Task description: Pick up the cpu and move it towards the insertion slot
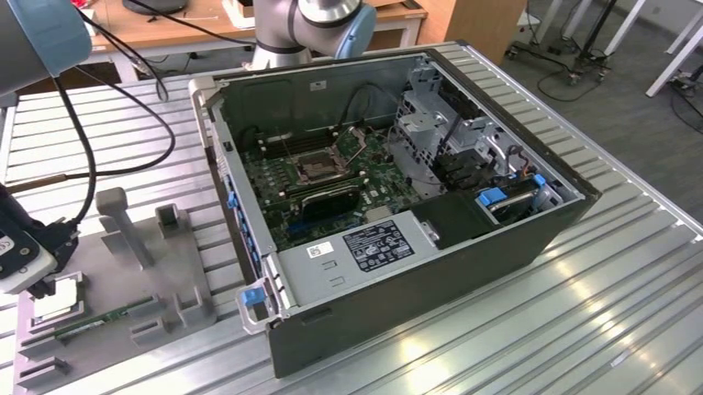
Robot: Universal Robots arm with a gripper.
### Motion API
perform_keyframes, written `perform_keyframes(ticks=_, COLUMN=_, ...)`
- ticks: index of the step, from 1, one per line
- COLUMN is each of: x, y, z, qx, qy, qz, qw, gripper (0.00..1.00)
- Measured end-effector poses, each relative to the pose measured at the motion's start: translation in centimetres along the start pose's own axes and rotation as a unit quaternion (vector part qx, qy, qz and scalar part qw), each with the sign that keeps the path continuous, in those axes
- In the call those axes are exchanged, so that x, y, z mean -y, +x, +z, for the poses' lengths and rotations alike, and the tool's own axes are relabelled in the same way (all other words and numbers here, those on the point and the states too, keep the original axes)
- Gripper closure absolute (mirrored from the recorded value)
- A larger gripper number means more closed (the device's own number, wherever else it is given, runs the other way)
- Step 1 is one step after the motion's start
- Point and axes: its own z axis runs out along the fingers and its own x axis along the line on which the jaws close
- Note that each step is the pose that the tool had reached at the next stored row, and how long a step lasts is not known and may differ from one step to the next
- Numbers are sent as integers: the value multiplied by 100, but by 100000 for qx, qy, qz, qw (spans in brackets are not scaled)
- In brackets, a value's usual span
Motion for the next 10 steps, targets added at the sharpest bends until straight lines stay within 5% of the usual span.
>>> perform_keyframes(ticks=10, x=0, y=0, z=1, qx=-2, qy=0, qz=-3, qw=100000, gripper=47)
